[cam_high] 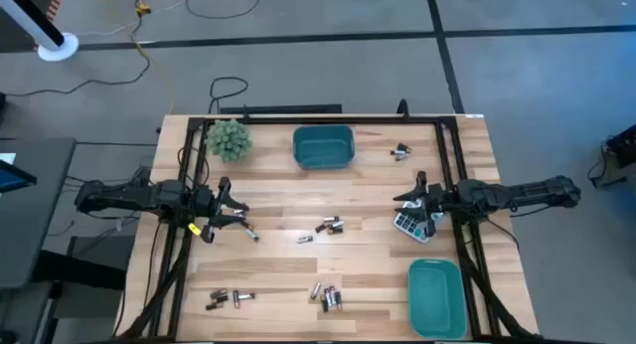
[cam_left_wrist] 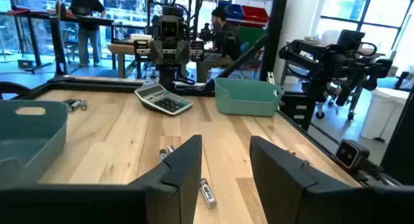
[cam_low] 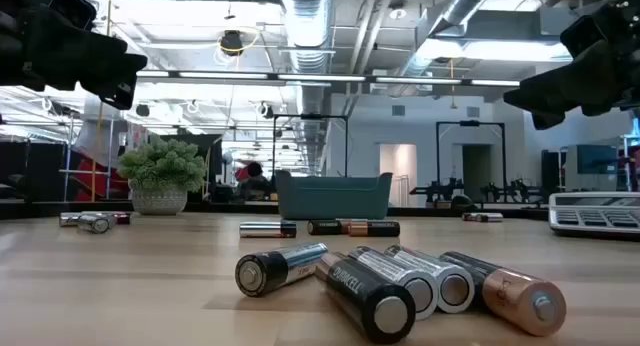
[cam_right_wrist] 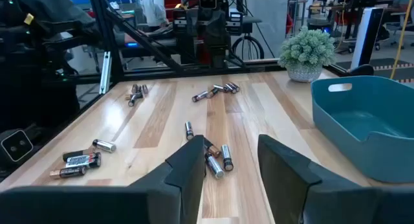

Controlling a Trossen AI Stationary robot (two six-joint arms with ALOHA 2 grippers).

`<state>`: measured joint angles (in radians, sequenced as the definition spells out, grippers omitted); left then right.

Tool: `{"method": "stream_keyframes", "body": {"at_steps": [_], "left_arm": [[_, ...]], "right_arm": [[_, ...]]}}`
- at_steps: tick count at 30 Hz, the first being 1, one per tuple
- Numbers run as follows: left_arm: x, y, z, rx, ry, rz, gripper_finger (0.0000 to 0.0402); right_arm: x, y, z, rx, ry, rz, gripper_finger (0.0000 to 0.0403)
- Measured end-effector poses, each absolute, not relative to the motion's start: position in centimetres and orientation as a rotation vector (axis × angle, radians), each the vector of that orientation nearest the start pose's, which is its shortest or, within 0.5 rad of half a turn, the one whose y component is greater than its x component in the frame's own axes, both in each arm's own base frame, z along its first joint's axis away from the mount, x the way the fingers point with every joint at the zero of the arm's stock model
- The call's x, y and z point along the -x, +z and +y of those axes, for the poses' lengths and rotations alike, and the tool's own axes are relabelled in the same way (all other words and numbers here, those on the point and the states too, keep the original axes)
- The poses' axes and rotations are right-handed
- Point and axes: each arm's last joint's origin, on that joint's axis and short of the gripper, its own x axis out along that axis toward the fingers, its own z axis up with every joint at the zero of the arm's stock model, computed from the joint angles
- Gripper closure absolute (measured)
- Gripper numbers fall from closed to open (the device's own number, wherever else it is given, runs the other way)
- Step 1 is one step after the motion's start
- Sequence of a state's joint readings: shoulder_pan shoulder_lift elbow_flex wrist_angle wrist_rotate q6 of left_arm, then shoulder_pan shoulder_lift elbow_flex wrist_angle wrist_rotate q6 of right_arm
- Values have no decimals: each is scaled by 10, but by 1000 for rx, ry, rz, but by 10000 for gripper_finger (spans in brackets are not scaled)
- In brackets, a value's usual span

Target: Sort batteries

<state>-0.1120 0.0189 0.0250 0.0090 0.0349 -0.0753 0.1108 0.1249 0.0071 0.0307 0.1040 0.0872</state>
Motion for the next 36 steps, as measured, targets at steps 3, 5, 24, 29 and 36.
{"method": "stream_keyframes", "body": {"at_steps": [3, 5, 24, 29, 36], "left_arm": [[-97, 171, -12, 76, -148, -10, 274], [-97, 172, -12, 76, -148, -10, 274], [-97, 171, -12, 76, -148, -9, 274], [-97, 171, -12, 76, -148, -9, 274], [-97, 172, -12, 76, -148, -10, 274]], "right_arm": [[-104, 159, 9, -78, 3, 87, 241], [-104, 159, 9, -78, 3, 87, 241], [-104, 159, 9, -78, 3, 87, 241], [-104, 159, 9, -78, 3, 87, 241], [-104, 159, 9, -78, 3, 87, 241]]}}
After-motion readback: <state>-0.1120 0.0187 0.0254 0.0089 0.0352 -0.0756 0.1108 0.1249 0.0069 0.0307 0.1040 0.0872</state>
